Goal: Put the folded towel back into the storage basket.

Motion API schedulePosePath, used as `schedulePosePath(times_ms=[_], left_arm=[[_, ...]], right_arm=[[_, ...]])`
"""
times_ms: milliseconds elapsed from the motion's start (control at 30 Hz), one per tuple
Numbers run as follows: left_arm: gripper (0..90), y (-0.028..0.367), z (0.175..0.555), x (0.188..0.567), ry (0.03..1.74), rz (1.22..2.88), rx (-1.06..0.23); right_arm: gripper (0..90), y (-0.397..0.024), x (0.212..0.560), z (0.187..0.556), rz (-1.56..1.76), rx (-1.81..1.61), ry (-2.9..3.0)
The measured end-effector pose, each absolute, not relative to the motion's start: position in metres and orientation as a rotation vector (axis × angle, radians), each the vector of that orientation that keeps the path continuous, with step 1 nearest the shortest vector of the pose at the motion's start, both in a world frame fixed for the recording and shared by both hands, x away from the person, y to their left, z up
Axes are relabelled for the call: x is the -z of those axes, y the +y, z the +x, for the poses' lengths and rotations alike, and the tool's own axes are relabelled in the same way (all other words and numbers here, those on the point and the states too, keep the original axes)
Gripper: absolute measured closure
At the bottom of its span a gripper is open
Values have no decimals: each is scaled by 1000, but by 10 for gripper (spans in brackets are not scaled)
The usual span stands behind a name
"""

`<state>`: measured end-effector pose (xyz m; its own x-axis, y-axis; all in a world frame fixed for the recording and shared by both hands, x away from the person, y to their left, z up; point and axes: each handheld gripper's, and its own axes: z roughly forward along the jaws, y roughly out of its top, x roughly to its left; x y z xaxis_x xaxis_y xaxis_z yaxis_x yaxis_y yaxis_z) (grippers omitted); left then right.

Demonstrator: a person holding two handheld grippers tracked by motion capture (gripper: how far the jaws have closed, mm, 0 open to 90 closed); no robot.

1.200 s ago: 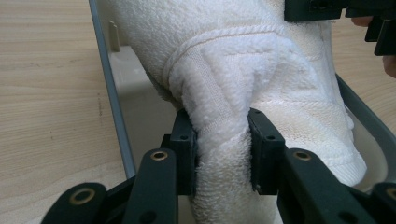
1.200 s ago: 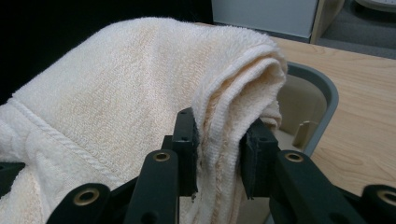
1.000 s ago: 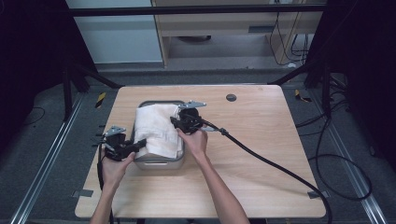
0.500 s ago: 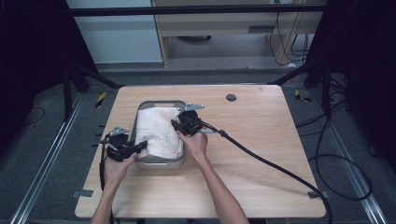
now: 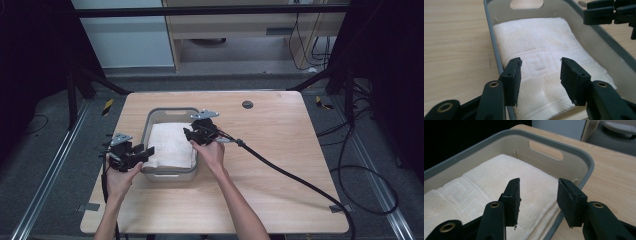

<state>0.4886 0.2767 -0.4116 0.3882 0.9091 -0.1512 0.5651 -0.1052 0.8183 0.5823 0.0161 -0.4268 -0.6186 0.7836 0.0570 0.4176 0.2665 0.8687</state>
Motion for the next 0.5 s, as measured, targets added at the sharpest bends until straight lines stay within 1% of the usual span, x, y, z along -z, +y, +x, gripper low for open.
schedulePosePath(times_ms=[233,433,500], left_arm=[[470,276,479,397,1233,1752,-550],[406,273,471,389,1185,1735,-593],[378,272,469,388,1164,1732,-580]], right_arm=[[435,5,406,574,1036,-1322,2112],[336,-15,390,561,996,-1343,2070],[302,-26,385,556,993,-1356,2050]])
